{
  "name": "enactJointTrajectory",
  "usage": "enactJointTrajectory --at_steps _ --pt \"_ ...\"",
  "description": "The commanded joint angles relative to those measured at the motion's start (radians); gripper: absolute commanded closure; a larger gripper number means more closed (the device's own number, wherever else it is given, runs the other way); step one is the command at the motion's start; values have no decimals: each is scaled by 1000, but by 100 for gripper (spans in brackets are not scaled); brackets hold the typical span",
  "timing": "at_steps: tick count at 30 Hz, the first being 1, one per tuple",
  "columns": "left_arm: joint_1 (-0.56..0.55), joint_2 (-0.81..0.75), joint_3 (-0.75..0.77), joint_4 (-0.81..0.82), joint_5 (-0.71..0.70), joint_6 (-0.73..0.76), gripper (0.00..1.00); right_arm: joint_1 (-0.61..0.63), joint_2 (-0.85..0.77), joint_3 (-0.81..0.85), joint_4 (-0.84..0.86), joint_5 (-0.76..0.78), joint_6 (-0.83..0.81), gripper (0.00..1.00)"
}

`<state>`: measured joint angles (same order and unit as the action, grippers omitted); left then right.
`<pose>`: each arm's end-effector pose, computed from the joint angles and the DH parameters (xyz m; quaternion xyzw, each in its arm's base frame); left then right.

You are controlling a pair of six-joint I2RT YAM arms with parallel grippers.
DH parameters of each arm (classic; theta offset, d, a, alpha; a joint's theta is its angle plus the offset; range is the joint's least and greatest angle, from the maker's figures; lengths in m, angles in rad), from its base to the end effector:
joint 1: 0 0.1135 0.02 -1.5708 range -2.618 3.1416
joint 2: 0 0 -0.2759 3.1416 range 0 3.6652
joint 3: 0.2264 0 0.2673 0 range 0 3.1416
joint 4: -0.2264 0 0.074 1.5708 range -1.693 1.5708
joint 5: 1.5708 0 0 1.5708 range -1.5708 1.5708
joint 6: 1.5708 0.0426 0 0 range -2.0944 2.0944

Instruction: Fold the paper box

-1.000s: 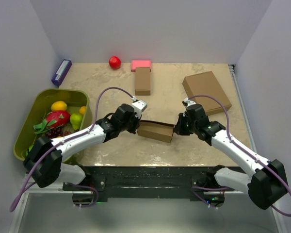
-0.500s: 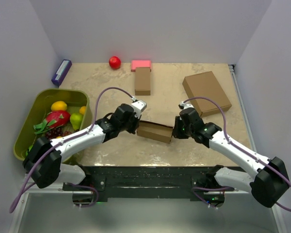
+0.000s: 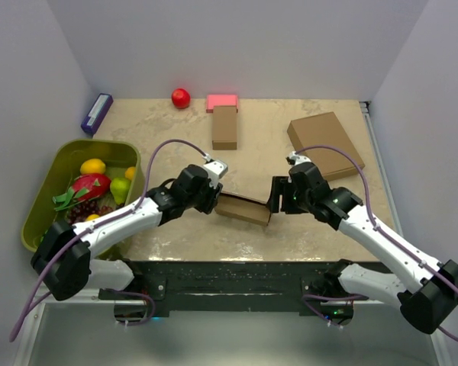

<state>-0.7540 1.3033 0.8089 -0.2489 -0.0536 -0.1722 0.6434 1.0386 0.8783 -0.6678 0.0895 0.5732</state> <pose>0.2134 -0.1973 0.2299 0.2522 0.8799 -0.1576 0.3705 0.1827 0.1322 0.2831 -0.0164 0.9309 0.1730 0.3213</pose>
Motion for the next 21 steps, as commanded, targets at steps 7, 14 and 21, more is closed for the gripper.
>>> enactJointTrajectory --at_steps 7,14,21 --pt "12 -27 -14 -20 6 13 57 2 -51 -2 167 -33 109 30" --pt "22 2 1 -12 32 13 58 1 -25 -38 226 -28 132 29" --pt "45 13 30 22 49 -6 57 2 -5 -55 270 -30 145 28"
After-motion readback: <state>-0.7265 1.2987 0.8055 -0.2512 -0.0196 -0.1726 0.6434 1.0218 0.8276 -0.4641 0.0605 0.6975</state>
